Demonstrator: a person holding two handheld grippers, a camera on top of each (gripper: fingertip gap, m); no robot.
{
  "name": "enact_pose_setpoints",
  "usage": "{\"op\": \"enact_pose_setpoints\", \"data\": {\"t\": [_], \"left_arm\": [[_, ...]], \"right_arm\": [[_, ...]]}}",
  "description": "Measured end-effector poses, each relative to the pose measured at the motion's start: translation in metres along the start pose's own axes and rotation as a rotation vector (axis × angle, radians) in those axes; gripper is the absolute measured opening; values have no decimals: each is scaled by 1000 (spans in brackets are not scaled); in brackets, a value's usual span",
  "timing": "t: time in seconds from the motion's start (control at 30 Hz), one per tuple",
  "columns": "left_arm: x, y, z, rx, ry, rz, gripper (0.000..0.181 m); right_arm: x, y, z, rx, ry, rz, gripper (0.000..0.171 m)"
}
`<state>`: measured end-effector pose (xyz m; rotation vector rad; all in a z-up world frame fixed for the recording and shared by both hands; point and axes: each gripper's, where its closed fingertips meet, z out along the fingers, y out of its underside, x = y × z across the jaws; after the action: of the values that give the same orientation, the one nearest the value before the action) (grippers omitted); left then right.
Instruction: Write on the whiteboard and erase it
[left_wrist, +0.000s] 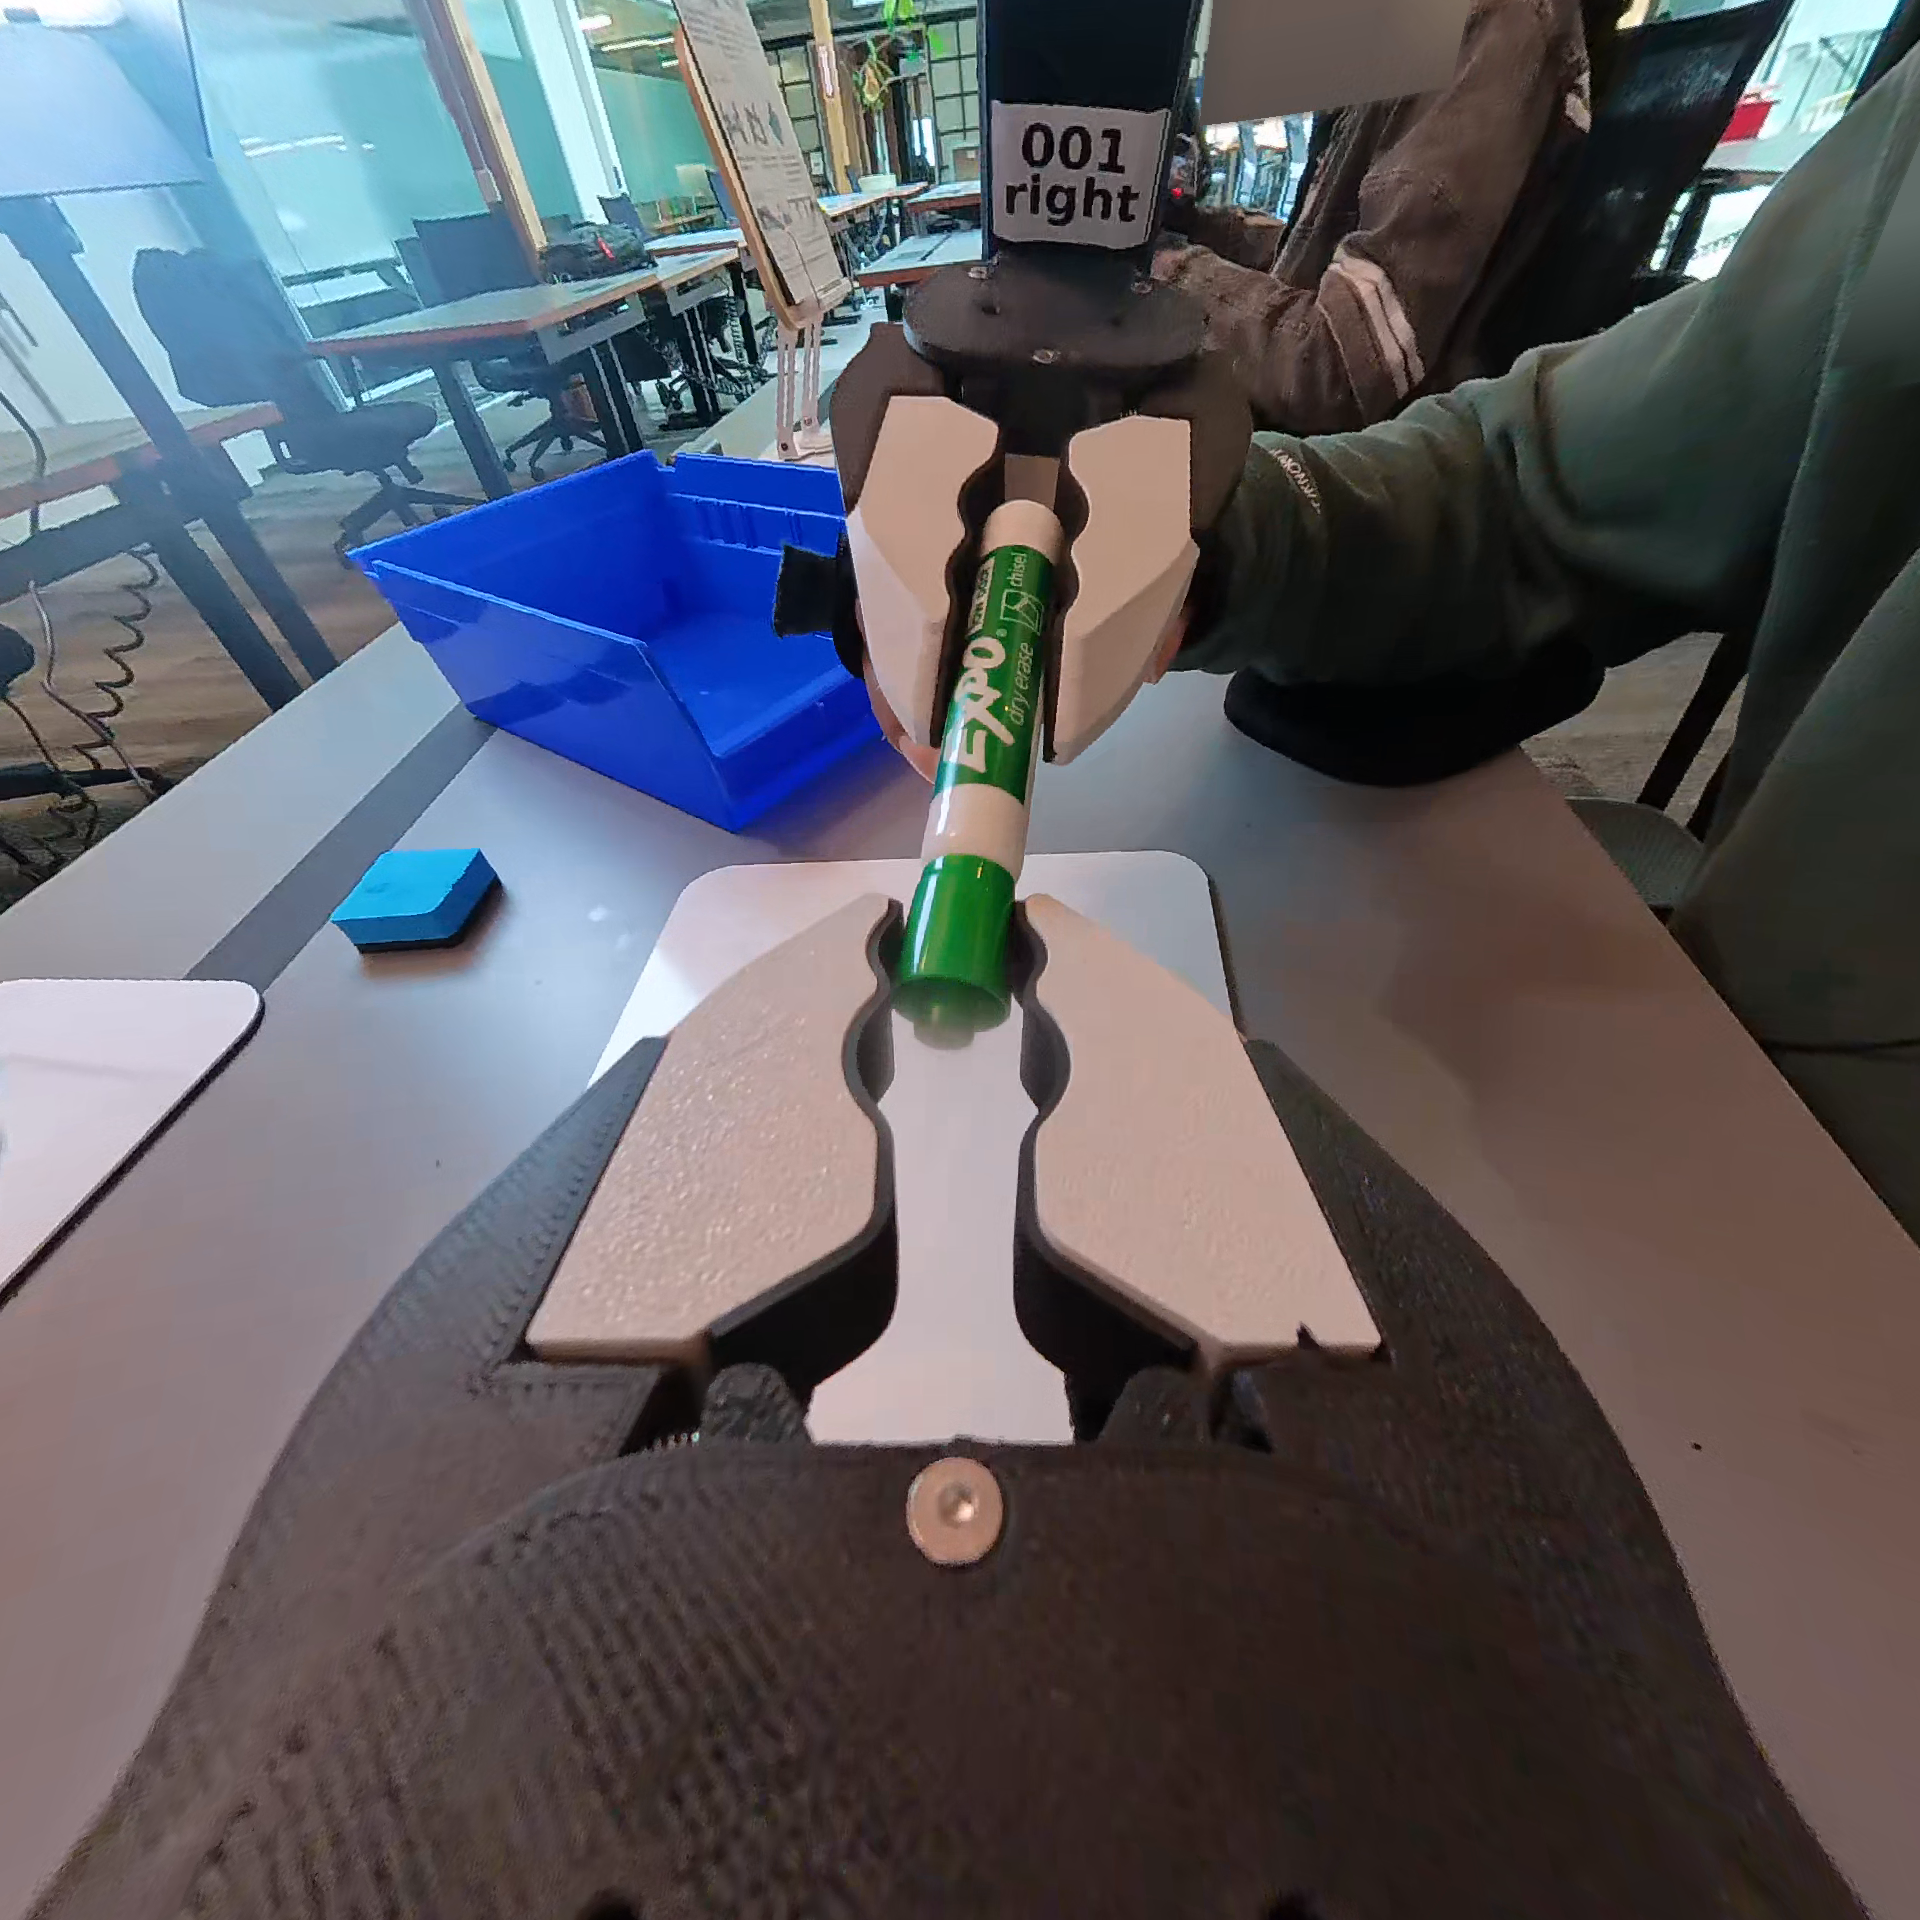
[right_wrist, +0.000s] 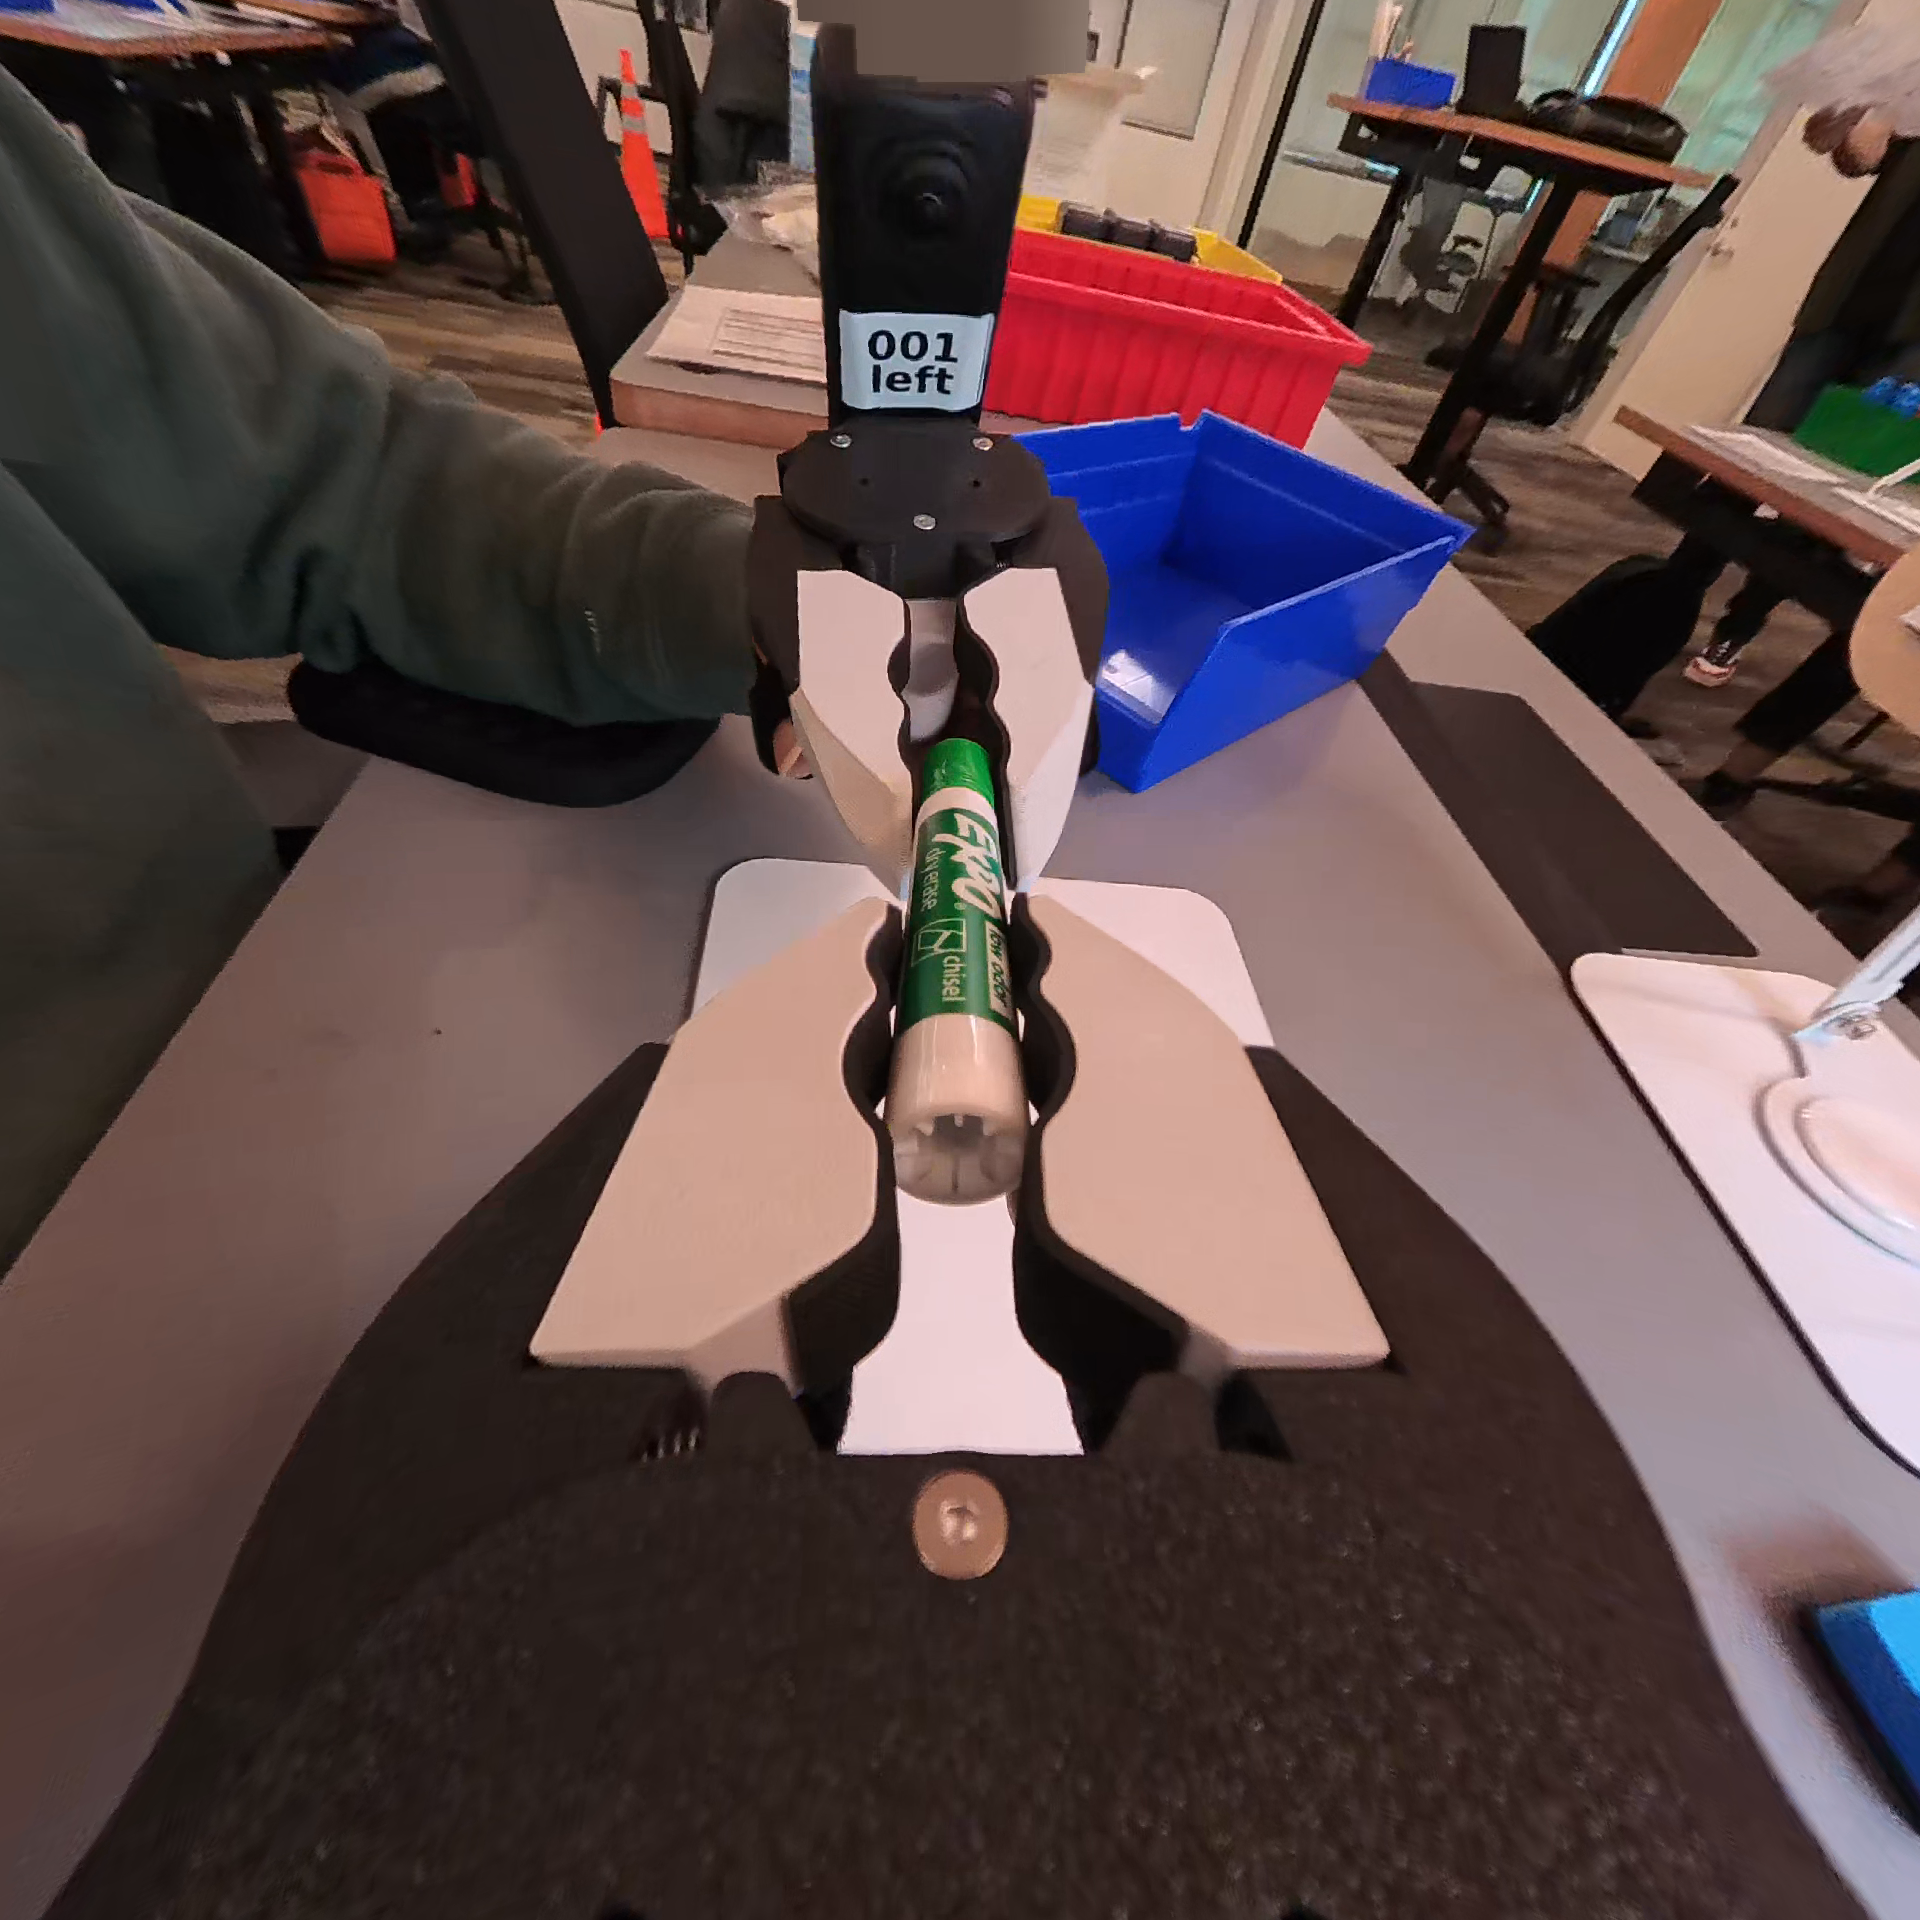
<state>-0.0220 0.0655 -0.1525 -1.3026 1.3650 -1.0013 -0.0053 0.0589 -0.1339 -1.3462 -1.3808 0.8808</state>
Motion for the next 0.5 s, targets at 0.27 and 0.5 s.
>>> {"op": "enact_pose_setpoints", "data": {"t": [0.27, 0.5], "left_arm": [[3, -12, -4, 90, 45, -57, 22], [3, -12, -5, 81, 48, -69, 20]], "right_arm": [[1, -2, -3, 35, -39, 55, 20], [1, -2, -3, 51, -52, 80, 20]]}}
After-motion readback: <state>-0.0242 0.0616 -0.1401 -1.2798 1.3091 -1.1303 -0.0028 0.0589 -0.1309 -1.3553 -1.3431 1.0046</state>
